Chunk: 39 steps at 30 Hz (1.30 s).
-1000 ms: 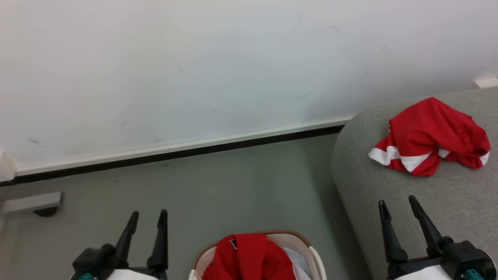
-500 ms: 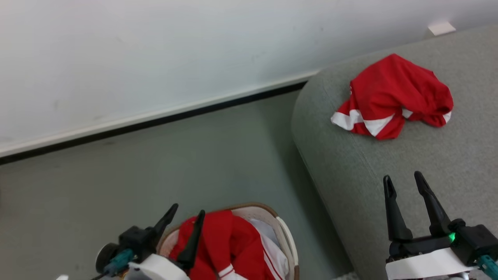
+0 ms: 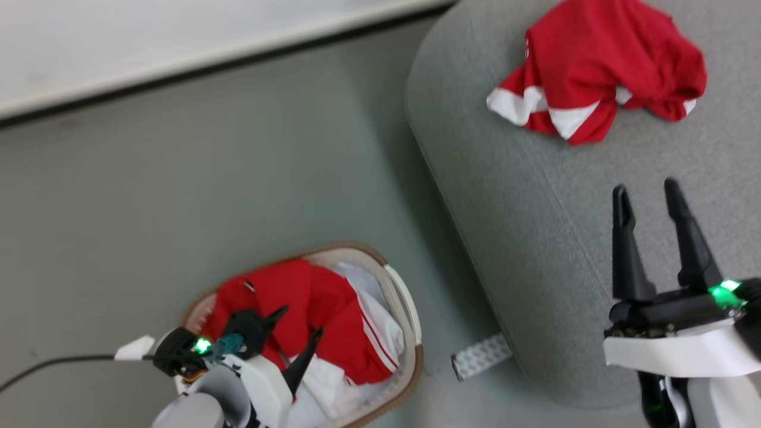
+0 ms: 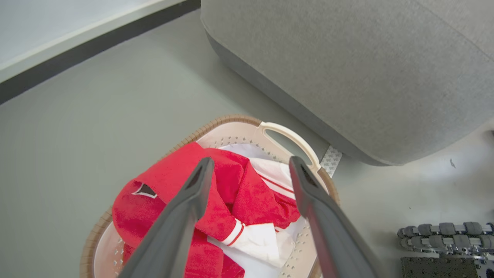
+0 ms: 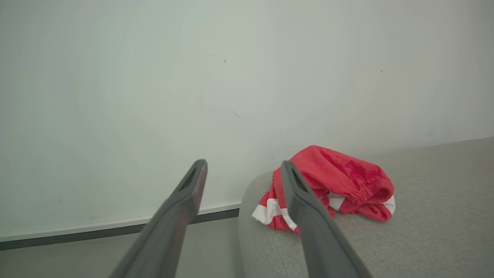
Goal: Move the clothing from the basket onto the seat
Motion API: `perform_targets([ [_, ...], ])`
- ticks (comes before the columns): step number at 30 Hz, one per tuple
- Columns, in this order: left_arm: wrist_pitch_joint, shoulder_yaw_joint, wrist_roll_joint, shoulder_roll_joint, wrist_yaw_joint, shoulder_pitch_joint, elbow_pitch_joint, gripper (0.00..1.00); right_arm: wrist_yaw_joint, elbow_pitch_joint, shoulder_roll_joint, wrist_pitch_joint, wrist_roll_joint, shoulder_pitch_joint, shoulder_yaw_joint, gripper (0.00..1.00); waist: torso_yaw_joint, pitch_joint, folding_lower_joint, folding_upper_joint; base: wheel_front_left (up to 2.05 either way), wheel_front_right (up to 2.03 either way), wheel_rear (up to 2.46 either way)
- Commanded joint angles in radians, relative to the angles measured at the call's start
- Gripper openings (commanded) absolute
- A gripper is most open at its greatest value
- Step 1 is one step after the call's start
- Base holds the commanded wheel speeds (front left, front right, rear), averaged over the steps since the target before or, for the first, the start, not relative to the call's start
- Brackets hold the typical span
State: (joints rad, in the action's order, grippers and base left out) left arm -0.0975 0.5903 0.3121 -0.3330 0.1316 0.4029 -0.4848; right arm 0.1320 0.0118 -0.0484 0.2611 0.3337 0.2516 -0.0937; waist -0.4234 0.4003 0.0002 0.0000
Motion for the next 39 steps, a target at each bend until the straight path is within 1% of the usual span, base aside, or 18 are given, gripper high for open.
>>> perform_targets([
  [1,0.021,0.03,0.002,-0.028,-0.001,0.032,-0.018,1.0,-0.002,0.027,-0.001,0.003,0.018,0.027,0.003,1.0,-0.035,0.101,-0.0002,0.0,0.0,0.0,0.0],
  [5,0.068,0.097,0.007,-0.059,-0.001,0.089,-0.059,1.0,-0.002,0.093,-0.001,0.003,0.059,0.062,0.028,1.0,-0.051,0.184,-0.0002,0.0,0.0,0.0,0.0],
  [12,0.112,0.185,-0.019,-0.059,-0.001,0.189,-0.152,1.0,-0.002,0.175,0.0,0.003,0.128,0.106,0.039,1.0,-0.079,0.307,-0.0002,0.0,0.0,0.0,0.0],
  [17,0.118,0.236,-0.041,-0.074,-0.001,0.264,-0.204,1.0,-0.002,0.205,0.0,0.003,0.155,0.129,0.039,1.0,-0.104,0.378,-0.0002,0.0,0.0,0.0,0.0],
  [19,0.123,0.257,-0.046,-0.074,-0.001,0.296,-0.225,1.0,-0.002,0.212,0.0,0.003,0.158,0.13,0.047,1.0,-0.101,0.397,-0.0002,0.0,0.0,0.0,0.0],
  [23,0.154,0.299,-0.088,-0.078,-0.001,0.358,-0.293,1.0,-0.002,0.218,0.0,0.003,0.16,0.115,0.051,1.0,-0.094,0.422,-0.0002,0.0,0.0,0.0,0.0],
  [27,0.167,0.333,-0.128,-0.066,-0.008,0.397,-0.337,1.0,-0.002,0.22,0.0,0.003,0.16,0.1,0.053,1.0,-0.09,0.433,-0.0002,0.0,0.0,0.0,0.0],
  [30,0.2,0.363,-0.163,-0.052,-0.016,0.419,-0.382,1.0,-0.002,0.217,0.0,0.003,0.159,0.093,0.057,1.0,-0.088,0.439,-0.0002,0.0,0.0,0.0,0.0],
  [33,0.272,0.414,-0.2,-0.036,-0.011,0.45,-0.448,1.0,-0.002,0.218,0.0,0.003,0.154,0.093,0.06,1.0,-0.085,0.443,-0.0002,0.0,0.0,0.0,0.0],
  [35,0.295,0.425,-0.2,-0.024,-0.01,0.463,-0.469,1.0,-0.002,0.22,0.0,0.003,0.15,0.091,0.06,1.0,-0.083,0.444,-0.0002,0.0,0.03,0.03,0.03],
  [39,0.283,0.433,-0.195,-0.021,-0.008,0.471,-0.489,1.0,-0.002,0.213,0.0,0.003,0.145,0.086,0.054,1.0,-0.082,0.444,-0.0002,0.0,0.01,0.01,0.01],
])
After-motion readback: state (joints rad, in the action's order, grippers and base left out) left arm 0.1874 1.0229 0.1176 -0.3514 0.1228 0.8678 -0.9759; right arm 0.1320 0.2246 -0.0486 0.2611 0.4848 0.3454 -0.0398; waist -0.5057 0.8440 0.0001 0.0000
